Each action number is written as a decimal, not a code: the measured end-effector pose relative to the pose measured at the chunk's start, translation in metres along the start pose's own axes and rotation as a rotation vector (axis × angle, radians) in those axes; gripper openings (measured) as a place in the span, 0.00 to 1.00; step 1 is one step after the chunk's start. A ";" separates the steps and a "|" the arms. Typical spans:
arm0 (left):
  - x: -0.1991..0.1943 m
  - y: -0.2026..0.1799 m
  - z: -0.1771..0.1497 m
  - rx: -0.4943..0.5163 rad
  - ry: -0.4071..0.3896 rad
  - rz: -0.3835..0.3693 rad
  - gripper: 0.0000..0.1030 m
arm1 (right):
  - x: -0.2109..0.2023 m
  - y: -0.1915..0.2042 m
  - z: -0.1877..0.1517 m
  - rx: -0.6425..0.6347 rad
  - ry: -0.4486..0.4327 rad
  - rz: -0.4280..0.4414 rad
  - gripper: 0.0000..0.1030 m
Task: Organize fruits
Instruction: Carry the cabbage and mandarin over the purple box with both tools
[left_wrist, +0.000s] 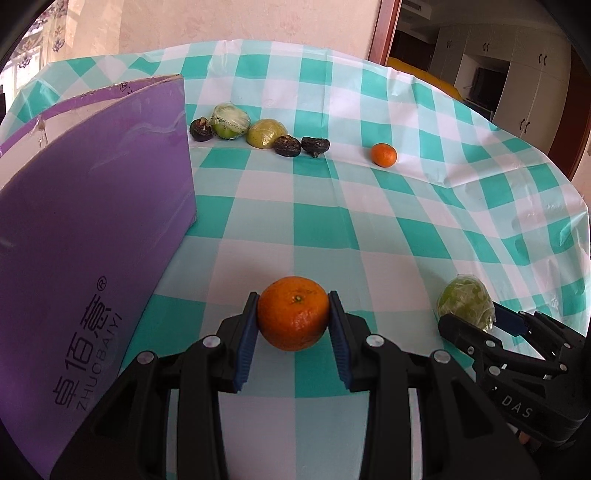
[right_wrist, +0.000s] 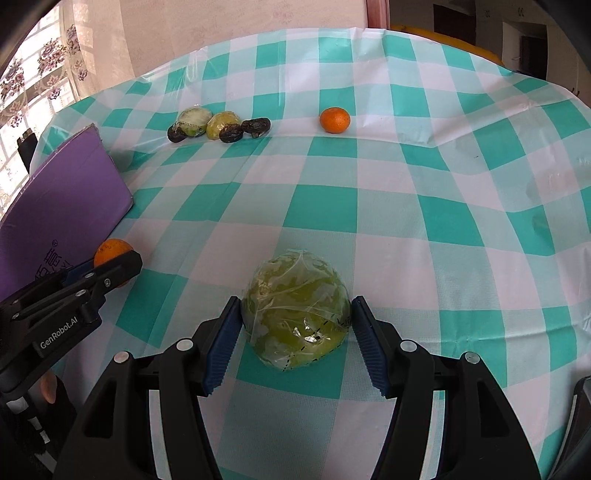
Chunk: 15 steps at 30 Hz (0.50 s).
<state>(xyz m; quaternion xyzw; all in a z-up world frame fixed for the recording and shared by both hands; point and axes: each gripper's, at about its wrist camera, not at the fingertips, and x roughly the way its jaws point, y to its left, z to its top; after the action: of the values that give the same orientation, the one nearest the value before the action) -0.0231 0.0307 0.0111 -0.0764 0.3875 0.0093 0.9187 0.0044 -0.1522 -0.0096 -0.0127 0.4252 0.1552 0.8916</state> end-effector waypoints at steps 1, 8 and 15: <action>-0.002 0.001 -0.002 -0.003 0.002 0.003 0.36 | -0.002 0.002 -0.003 -0.005 0.001 0.001 0.58; -0.020 0.004 -0.013 -0.006 -0.045 0.043 0.36 | -0.018 0.012 -0.015 -0.014 -0.036 -0.013 0.58; -0.053 0.003 -0.024 0.017 -0.179 0.071 0.36 | -0.036 0.005 -0.018 0.033 -0.138 -0.013 0.58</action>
<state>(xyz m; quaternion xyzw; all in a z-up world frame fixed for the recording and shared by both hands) -0.0775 0.0324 0.0322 -0.0539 0.3064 0.0454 0.9493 -0.0323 -0.1595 0.0071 0.0101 0.3653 0.1429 0.9198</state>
